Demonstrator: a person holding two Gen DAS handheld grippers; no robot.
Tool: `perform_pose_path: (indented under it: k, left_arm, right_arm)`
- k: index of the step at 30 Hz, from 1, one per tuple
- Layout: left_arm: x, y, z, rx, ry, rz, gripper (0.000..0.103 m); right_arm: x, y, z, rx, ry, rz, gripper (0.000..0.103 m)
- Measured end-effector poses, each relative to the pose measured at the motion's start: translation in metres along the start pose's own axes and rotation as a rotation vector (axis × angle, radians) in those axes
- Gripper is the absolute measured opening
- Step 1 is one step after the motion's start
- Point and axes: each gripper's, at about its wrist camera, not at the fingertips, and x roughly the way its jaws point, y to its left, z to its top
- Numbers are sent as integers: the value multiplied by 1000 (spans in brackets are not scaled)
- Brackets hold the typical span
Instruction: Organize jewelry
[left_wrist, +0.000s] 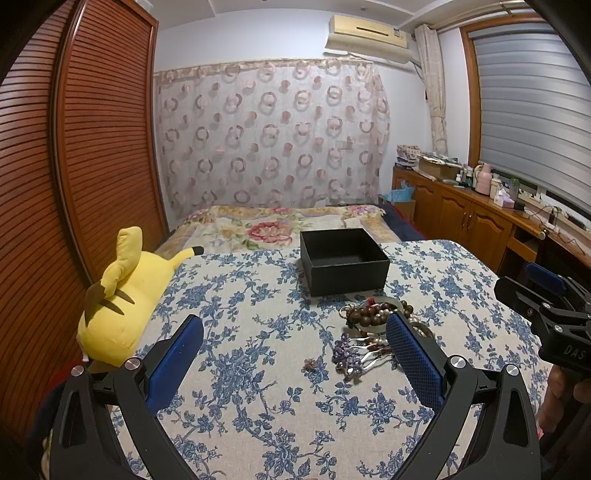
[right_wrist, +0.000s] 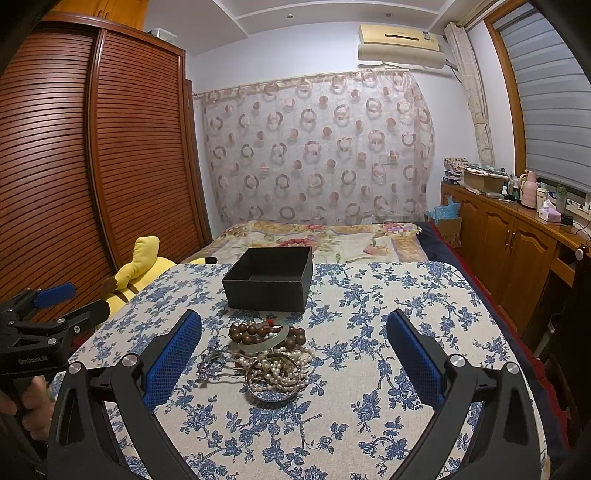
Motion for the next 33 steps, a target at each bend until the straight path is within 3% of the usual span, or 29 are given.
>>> perform_pose_path:
  k: [33]
  left_arm:
    - [-13, -6, 9, 5, -11, -5, 96]
  right_arm:
    - [-2, -2, 2, 0, -1, 3, 101]
